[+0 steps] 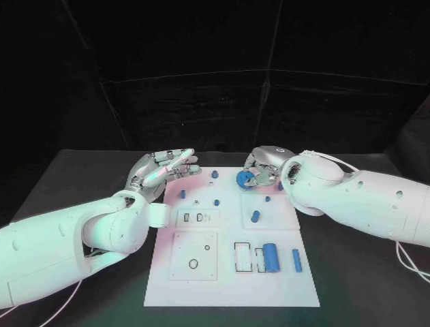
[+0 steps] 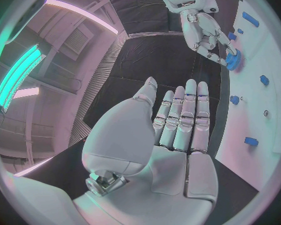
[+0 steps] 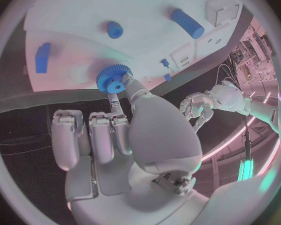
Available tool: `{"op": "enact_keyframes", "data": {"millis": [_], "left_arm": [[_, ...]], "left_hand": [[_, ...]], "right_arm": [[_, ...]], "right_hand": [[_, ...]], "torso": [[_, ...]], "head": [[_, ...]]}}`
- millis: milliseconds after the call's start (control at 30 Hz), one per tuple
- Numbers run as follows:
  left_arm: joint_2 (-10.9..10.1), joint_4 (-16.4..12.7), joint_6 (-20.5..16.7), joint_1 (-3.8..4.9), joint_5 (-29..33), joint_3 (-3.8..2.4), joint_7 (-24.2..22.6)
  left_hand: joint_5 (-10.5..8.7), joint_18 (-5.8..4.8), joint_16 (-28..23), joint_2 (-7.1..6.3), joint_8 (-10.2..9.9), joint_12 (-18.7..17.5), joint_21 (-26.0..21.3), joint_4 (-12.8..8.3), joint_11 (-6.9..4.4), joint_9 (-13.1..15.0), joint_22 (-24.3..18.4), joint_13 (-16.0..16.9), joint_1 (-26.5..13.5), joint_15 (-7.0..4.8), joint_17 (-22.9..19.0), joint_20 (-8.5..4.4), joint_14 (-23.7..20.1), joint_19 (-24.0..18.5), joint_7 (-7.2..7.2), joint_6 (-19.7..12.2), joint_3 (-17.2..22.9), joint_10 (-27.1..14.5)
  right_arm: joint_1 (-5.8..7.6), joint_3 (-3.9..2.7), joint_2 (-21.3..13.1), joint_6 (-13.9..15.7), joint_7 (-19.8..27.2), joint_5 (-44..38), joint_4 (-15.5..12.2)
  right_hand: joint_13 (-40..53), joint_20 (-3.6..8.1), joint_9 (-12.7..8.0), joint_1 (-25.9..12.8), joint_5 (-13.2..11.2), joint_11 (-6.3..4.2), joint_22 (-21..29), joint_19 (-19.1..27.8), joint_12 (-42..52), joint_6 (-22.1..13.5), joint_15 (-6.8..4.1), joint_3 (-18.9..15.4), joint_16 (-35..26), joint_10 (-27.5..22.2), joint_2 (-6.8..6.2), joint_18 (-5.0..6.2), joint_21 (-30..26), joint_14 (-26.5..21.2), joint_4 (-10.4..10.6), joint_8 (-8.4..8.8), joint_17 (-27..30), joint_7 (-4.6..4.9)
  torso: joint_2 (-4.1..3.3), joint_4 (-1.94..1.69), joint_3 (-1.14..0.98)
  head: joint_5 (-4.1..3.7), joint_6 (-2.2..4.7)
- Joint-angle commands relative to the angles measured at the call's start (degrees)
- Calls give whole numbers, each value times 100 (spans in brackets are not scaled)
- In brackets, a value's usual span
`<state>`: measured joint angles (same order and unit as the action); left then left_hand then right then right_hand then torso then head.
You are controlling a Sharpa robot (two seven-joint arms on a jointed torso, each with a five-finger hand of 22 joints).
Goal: Assemble the parts on the task board
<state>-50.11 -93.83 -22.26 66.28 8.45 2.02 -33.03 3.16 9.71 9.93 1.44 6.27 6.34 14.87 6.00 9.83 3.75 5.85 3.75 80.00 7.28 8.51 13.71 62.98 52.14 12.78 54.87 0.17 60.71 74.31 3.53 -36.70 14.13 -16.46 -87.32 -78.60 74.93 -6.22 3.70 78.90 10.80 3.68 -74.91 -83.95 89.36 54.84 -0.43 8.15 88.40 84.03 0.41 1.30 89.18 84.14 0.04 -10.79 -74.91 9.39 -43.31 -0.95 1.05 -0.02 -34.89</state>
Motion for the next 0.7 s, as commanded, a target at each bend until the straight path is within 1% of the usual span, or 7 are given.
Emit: {"op": "enact_keyframes", "data": {"millis": [33,133,333,400,500,667,700], "left_arm": [[-3,-1,103,10,-15,-4,-22],[1,2,111,10,-15,-4,-22],[10,18,115,10,-15,-4,-20],[7,24,112,10,-15,-4,-21],[5,36,106,10,-15,-4,-24],[7,41,104,10,-15,-4,-28],[4,42,103,10,-15,-4,-29]], "left_hand": [[5,80,-37,44,-33,-34,-36,-24,-4,0,-10,-3,-24,-7,7,-2,44,46,17,-9,-10,-17],[5,80,-40,46,-34,-35,-38,-20,-3,0,-11,-3,-33,-7,8,-2,45,46,18,-8,-14,-16],[5,80,-40,46,-34,-35,-38,-20,-3,0,-11,-3,-33,-7,8,-2,45,46,18,-8,-14,-16],[5,80,-40,46,-34,-35,-38,-20,-3,0,-11,-3,-33,-7,8,-2,45,46,18,-8,-14,-16],[5,80,-43,49,-35,-37,-41,-16,-2,0,-13,-3,-41,-6,9,-1,46,47,19,-8,-17,-15],[5,80,-43,49,-35,-37,-41,-16,-2,0,-13,-3,-41,-6,9,-1,46,47,19,-8,-17,-15],[5,80,-43,49,-35,-37,-41,-16,-2,0,-13,-3,-41,-6,9,-1,46,47,19,-8,-17,-15]], "right_arm": [[14,-6,76,433,-82,-377,-151],[13,-6,198,535,-111,-536,-171],[3,-6,443,671,-138,-747,-94],[-11,-5,508,679,-143,-772,-60],[-45,-5,644,678,-146,-800,34],[-100,-5,824,559,-129,-815,204],[-105,-5,848,535,-124,-816,233]], "right_hand": [[1470,39,14,-52,-61,-13,-1336,-479,26,141,-22,36,33,575,-5,-90,29,507,-9,26,-1157,-103],[1472,39,15,-54,-64,-13,-1342,-484,28,146,-23,41,34,576,-4,-91,31,507,-10,27,-1158,-105],[1477,40,16,-50,-53,-19,-1359,-496,33,165,-26,78,34,579,1,-95,36,508,-27,38,-1159,-112],[1477,40,16,-50,-53,-19,-1359,-496,33,165,-26,78,34,579,1,-95,36,508,-27,38,-1159,-112],[1476,41,17,-50,-43,-21,-1362,-498,32,175,-28,97,33,579,1,-96,37,507,-35,44,-1155,-114],[1477,43,16,-53,-26,-23,-1364,-499,33,181,-30,118,32,579,-2,-96,38,507,-45,54,-1155,-114],[1477,43,16,-53,-26,-23,-1364,-499,33,181,-30,118,32,579,-2,-96,38,507,-45,54,-1155,-114]], "torso": [[-7,1,-5],[-11,-3,-2],[-10,-4,-1],[-7,-2,-1],[-12,5,-10],[-13,-5,-5],[-10,2,-7]], "head": [[18,-3],[16,-4],[52,-32],[65,-42],[86,-48],[74,-61],[78,-67]]}}
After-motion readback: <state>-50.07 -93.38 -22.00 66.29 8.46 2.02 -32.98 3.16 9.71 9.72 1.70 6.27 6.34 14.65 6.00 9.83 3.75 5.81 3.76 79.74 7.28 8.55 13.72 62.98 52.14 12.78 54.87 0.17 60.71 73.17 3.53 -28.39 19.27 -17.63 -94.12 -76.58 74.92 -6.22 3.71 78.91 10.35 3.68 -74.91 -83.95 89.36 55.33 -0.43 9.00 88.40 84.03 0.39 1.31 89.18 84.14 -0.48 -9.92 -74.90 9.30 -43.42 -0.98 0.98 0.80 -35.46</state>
